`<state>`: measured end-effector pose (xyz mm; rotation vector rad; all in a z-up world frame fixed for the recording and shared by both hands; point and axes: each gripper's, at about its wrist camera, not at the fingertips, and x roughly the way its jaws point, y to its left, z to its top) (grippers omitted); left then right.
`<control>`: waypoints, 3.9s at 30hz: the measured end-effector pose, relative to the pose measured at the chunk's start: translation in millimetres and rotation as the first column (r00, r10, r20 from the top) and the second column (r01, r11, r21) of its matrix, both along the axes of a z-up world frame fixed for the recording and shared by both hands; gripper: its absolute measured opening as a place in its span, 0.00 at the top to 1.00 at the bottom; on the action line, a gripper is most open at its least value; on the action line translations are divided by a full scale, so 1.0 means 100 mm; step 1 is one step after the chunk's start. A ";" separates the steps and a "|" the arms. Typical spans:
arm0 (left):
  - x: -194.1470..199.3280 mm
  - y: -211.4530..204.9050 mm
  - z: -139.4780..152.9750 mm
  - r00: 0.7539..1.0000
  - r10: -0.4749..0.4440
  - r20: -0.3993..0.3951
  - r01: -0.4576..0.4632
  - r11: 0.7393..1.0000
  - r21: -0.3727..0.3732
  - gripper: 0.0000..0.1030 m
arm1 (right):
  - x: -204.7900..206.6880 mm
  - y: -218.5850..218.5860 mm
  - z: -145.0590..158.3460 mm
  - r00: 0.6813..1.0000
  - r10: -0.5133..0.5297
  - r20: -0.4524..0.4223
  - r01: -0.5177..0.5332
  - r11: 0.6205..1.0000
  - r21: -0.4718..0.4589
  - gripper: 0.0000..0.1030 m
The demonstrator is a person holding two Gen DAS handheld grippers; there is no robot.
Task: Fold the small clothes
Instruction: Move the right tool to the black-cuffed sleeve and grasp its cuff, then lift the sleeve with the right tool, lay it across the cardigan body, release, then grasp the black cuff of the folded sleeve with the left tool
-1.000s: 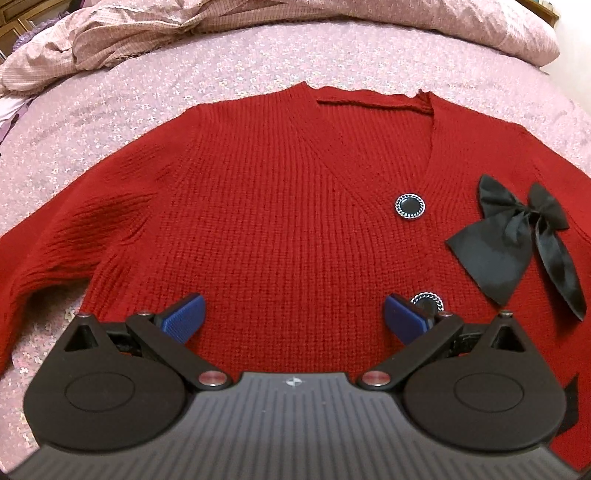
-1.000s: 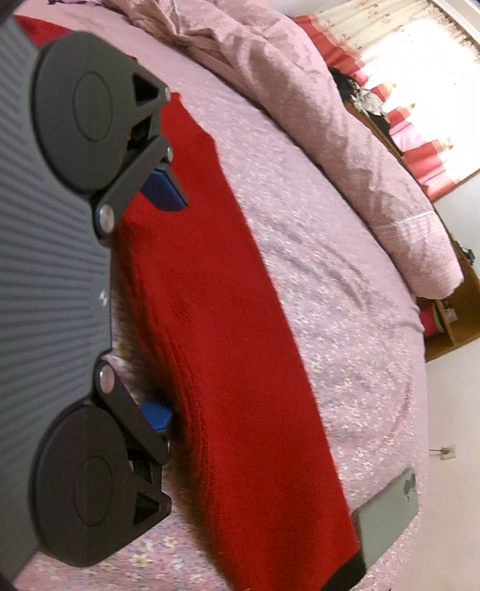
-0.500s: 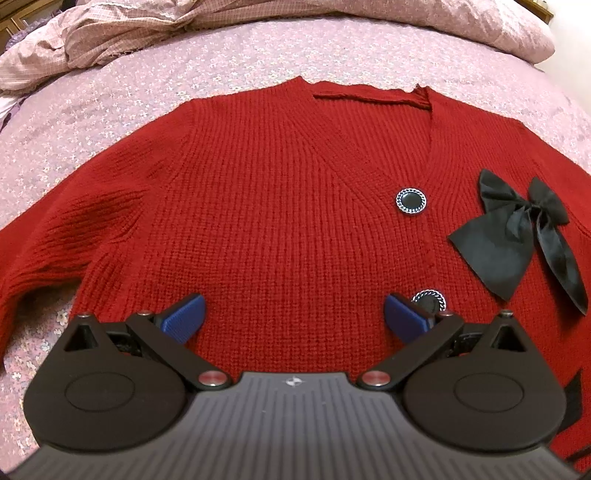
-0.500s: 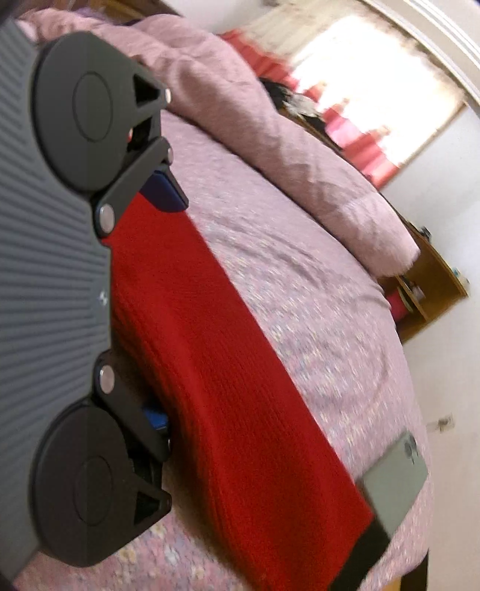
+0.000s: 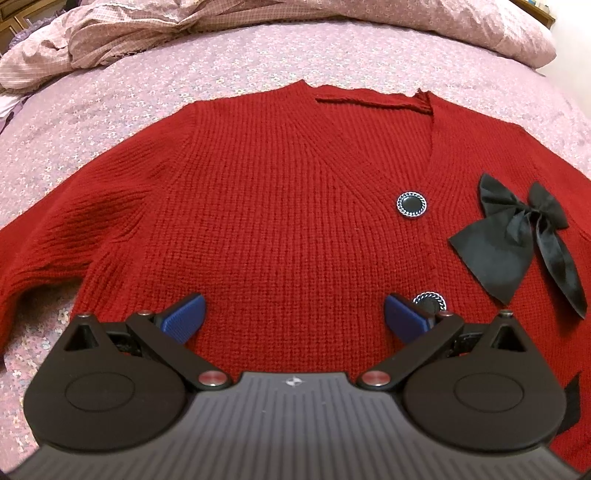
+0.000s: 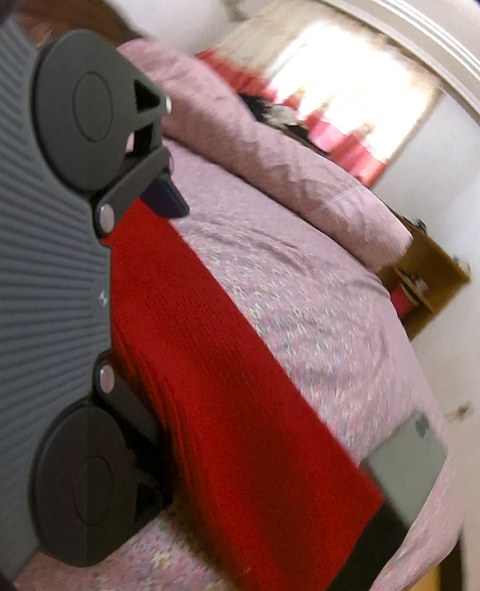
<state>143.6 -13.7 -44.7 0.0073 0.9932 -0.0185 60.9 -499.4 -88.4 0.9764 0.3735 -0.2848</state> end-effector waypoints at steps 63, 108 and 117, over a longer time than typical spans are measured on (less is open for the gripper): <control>-0.41 1.04 0.32 0.976 0.209 0.063 -0.208 0.978 -0.025 0.00 | 0.66 2.89 1.05 0.790 0.604 0.104 -0.516 0.747 -0.419 0.86; -0.22 -0.19 0.58 0.979 -0.157 0.133 0.145 0.985 0.096 0.00 | 0.02 2.22 0.91 0.824 0.509 -0.250 -0.566 0.763 -0.313 0.36; -0.22 -0.77 0.47 0.944 -0.310 0.113 0.291 0.943 0.163 0.00 | -0.03 1.87 0.80 0.860 0.447 -0.247 -0.507 0.806 -0.306 0.36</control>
